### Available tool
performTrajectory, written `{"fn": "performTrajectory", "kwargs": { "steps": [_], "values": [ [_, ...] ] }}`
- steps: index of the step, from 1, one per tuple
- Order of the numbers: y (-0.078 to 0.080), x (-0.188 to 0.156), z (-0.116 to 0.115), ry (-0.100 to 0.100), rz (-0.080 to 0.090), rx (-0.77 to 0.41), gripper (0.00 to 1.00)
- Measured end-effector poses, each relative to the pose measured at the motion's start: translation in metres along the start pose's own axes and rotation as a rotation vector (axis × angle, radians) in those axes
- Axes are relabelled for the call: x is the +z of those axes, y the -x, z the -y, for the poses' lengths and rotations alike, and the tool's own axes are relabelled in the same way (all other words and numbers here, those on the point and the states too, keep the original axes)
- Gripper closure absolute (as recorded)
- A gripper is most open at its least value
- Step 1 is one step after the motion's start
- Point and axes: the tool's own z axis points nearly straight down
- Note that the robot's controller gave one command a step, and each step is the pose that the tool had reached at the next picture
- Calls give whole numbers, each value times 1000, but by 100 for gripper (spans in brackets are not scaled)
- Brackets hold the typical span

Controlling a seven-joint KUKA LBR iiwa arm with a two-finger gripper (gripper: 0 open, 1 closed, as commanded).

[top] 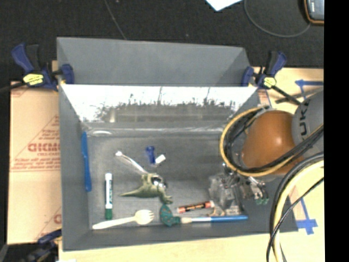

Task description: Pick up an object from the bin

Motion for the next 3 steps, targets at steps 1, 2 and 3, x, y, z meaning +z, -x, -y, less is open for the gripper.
{"fn": "performTrajectory", "kwargs": {
  "steps": [1, 2, 3],
  "values": [
    [2, 7, -15, -3, 5, 98, 100],
    [11, 6, -39, -8, 9, 31, 100],
    [-4, 8, -47, -5, 8, 68, 0]
  ]
}}
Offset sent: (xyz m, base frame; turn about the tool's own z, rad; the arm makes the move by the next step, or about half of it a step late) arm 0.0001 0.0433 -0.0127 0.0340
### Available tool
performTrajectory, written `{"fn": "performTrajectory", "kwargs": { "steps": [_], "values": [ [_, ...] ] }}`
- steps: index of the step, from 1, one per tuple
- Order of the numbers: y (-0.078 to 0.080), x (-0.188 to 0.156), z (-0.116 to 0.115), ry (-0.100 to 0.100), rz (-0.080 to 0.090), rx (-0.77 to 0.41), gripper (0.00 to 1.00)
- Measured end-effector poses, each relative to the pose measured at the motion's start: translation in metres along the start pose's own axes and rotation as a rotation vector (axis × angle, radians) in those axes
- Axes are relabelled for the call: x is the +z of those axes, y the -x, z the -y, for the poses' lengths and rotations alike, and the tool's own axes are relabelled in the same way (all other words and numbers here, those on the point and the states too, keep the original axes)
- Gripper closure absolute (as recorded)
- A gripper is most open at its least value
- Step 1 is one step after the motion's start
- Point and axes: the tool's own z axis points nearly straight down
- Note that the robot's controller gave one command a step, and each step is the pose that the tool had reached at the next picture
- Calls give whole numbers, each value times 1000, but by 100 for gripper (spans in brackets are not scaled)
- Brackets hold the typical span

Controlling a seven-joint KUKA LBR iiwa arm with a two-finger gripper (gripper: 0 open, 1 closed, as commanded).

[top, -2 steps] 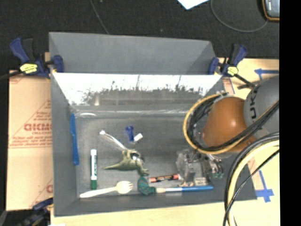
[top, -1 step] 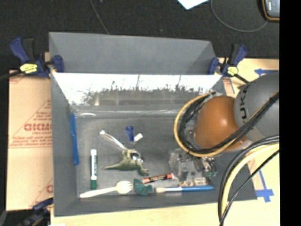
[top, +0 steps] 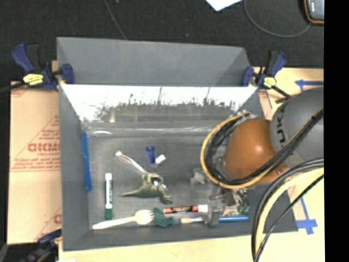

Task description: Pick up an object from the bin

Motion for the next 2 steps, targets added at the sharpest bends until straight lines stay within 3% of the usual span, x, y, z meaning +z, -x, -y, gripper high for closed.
{"fn": "performTrajectory", "kwargs": {
  "steps": [1, 2],
  "values": [
    [0, 0, 0, -1, -1, -4, 100],
    [0, 0, 1, -2, 1, -4, 0]
  ]
}}
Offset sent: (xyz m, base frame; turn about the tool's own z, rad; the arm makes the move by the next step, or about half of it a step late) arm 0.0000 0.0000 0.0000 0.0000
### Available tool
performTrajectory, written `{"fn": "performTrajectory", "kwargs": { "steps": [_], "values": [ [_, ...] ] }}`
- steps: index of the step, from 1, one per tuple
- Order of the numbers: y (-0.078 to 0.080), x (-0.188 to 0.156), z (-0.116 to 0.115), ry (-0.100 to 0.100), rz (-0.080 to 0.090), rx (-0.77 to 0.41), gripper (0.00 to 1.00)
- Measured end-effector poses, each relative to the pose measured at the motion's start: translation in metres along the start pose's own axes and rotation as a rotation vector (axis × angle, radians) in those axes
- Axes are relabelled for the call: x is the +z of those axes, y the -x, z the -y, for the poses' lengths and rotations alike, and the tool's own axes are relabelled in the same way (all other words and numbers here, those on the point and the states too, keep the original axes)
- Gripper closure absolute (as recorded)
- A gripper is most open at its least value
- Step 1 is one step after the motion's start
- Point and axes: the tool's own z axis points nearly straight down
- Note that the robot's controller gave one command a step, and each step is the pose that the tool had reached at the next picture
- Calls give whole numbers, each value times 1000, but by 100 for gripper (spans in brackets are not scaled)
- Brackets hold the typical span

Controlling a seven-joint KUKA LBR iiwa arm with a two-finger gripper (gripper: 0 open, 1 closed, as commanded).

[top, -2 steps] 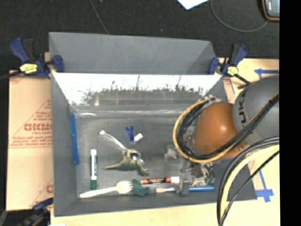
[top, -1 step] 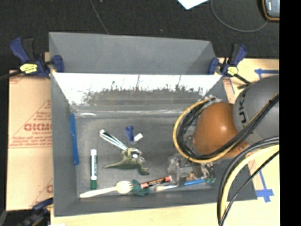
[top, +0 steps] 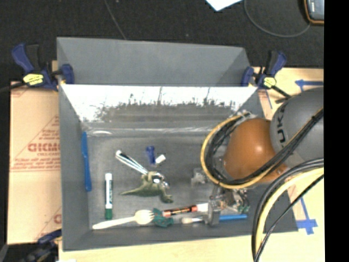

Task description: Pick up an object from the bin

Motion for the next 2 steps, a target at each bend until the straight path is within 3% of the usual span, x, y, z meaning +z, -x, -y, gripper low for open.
{"fn": "performTrajectory", "kwargs": {
  "steps": [1, 2],
  "values": [
    [0, -1, 0, -1, 2, -2, 100],
    [0, 0, 0, 0, 1, -2, 0]
  ]
}}
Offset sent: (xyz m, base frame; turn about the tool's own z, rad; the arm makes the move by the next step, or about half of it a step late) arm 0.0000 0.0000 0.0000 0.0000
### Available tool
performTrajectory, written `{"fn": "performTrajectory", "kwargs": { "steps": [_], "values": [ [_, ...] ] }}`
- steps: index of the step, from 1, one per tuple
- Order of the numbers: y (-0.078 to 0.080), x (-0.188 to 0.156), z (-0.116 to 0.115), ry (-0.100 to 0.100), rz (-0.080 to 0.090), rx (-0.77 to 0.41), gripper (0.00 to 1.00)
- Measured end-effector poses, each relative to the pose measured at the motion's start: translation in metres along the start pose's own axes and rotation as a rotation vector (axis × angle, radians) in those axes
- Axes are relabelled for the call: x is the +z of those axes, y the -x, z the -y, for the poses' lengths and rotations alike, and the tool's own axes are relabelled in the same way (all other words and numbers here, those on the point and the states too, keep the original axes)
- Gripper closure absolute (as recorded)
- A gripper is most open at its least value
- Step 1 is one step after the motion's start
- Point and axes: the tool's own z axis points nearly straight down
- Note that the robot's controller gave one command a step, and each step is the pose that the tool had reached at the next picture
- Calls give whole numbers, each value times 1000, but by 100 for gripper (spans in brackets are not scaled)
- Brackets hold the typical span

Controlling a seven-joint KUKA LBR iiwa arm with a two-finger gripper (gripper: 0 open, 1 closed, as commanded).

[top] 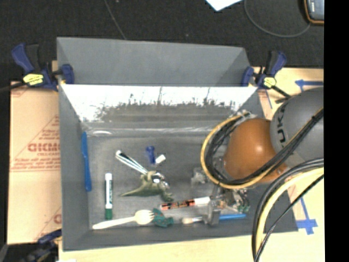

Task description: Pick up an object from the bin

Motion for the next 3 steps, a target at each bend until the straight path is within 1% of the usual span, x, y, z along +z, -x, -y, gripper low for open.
{"fn": "performTrajectory", "kwargs": {
  "steps": [1, 3],
  "values": [
    [1, -1, 1, -1, 2, -1, 100],
    [1, -1, 1, -2, 3, -4, 100]
  ]
}}
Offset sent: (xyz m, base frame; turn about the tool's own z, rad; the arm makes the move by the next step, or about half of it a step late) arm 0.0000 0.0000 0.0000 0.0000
